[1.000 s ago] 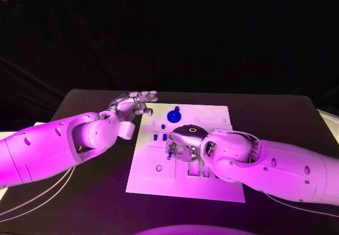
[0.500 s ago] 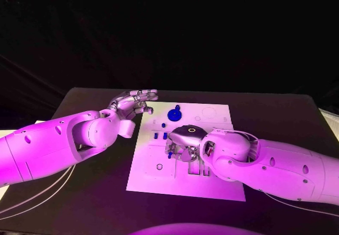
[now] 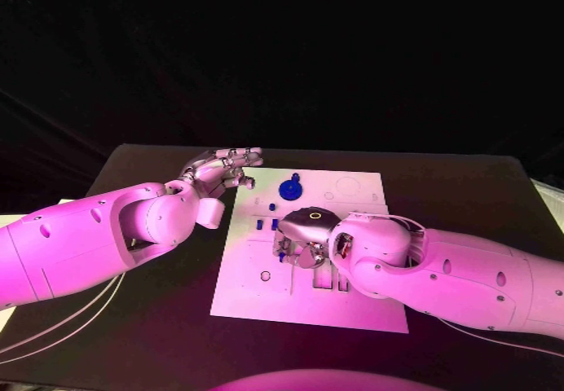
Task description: Assemble the parts on the task board
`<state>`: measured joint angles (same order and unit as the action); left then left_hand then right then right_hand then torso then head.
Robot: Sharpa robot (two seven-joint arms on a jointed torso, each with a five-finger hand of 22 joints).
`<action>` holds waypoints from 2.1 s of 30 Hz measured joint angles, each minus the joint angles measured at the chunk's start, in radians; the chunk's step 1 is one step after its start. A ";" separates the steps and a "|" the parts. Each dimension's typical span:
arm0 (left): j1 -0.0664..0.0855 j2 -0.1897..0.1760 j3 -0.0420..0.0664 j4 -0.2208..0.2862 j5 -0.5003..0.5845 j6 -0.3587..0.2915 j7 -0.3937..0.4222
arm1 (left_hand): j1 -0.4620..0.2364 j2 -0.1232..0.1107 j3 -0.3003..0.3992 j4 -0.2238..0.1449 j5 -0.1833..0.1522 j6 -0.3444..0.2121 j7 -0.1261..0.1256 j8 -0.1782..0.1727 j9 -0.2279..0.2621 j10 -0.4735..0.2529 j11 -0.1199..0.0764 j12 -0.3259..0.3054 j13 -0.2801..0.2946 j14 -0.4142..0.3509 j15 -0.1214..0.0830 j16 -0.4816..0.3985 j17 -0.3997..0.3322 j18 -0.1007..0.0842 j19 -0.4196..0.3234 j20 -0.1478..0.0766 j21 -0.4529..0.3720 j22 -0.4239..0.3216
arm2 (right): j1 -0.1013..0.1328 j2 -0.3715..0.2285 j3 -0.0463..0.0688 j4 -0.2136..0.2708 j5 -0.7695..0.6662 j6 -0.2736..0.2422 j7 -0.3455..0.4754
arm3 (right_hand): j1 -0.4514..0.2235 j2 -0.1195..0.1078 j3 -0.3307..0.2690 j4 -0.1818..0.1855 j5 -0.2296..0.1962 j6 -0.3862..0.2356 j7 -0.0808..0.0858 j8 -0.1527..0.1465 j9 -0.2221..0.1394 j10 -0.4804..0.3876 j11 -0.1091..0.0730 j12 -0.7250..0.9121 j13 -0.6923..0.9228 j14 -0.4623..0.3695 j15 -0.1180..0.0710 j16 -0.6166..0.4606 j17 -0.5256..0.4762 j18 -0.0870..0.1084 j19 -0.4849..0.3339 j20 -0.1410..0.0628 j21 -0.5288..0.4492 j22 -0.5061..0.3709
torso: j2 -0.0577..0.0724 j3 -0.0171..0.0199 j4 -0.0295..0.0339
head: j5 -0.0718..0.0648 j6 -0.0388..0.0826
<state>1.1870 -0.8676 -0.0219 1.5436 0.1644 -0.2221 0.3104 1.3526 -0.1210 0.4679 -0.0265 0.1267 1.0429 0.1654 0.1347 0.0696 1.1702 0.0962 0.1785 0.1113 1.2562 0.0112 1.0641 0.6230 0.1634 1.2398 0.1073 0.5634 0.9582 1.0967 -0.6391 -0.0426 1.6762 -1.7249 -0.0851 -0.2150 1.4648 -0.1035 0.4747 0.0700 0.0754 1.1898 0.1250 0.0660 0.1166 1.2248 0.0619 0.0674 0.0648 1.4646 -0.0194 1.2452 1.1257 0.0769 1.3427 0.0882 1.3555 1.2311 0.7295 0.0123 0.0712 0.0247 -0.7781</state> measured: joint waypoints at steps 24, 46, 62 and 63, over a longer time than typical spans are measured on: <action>0.000 -0.004 0.000 -0.001 -0.005 0.000 -0.005 | 0.000 0.000 -0.004 -0.004 0.000 -0.004 0.004 0.000 0.000 0.000 0.000 0.007 0.001 -0.004 -0.004 0.000 -0.002 0.000 0.000 0.000 -0.006 -0.003 | -0.003 -0.051 -0.006 0.027 -0.002 -0.054 -0.003 | -0.074 -0.043 -0.102 -0.027 0.047 -0.131 0.038 -0.001 -0.033 -0.213 0.052 0.009 -0.001 0.004 0.036 -0.025 -0.055 0.015 -0.039 0.039 -0.055 -0.070 | -0.001 0.0004 -0.0009 | -0.011 0.004; 0.000 -0.001 0.000 -0.004 -0.006 0.001 -0.009 | 0.000 0.000 -0.004 -0.004 0.000 -0.004 0.004 0.000 0.000 0.000 0.000 0.007 0.001 -0.004 -0.003 0.000 -0.002 0.000 0.000 0.000 -0.006 -0.003 | 0.107 -0.328 0.011 0.126 0.015 -0.085 -0.058 | -0.068 -0.048 -0.192 -0.023 0.041 -0.164 -0.011 -0.001 -0.042 -0.248 0.037 0.025 0.000 0.002 0.019 -0.046 -0.086 0.015 -0.052 0.026 -0.074 -0.090 | -0.001 0.0011 -0.0033 | -0.048 0.033; -0.003 -0.002 0.000 -0.007 -0.006 0.003 -0.010 | 0.000 0.000 -0.004 -0.004 0.000 -0.004 0.004 0.000 0.000 0.000 0.000 0.007 0.001 -0.004 -0.003 0.000 -0.002 0.000 0.000 0.000 -0.006 -0.003 | 0.090 -0.309 0.003 0.098 0.012 -0.008 -0.067 | -0.046 -0.034 -0.208 -0.023 0.041 -0.150 -0.011 -0.001 -0.042 -0.211 0.022 0.064 0.001 0.002 0.012 -0.050 -0.088 0.015 -0.048 0.015 -0.074 -0.090 | 0.001 0.0005 0.0009 | -0.048 0.030; -0.003 -0.002 0.000 -0.007 -0.006 0.003 -0.010 | 0.000 0.000 -0.004 -0.004 0.000 -0.004 0.004 0.000 0.000 0.000 0.000 0.007 0.001 -0.004 -0.003 0.000 -0.001 0.000 0.000 0.000 -0.006 -0.003 | 0.088 -0.305 0.002 0.096 0.012 -0.006 -0.066 | -0.041 -0.029 -0.208 -0.023 0.043 -0.145 -0.011 -0.001 -0.042 -0.207 0.021 0.066 0.001 0.002 0.012 -0.050 -0.088 0.015 -0.047 0.015 -0.074 -0.090 | 0.001 0.0005 0.0008 | -0.048 0.030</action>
<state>1.1844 -0.8697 -0.0223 1.5365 0.1587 -0.2193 0.3005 1.3526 -0.1210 0.4637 -0.0307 0.1267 1.0393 0.1689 0.1347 0.0697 1.1703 0.0961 0.1853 0.1118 1.2526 0.0078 1.0641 0.6215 0.1632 1.2398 0.1074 0.5576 0.9552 1.1849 -0.9440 -0.0404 1.7722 -1.7132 -0.0908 -0.2813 1.4242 -0.1320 0.2662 0.0471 0.1183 1.0453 0.1139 0.0652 0.0743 1.0175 0.0827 0.1334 0.0662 1.4665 -0.0076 1.1950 1.0378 0.0923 1.2952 0.1031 1.2816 1.1408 0.7302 0.0128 0.0720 -0.0231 -0.7481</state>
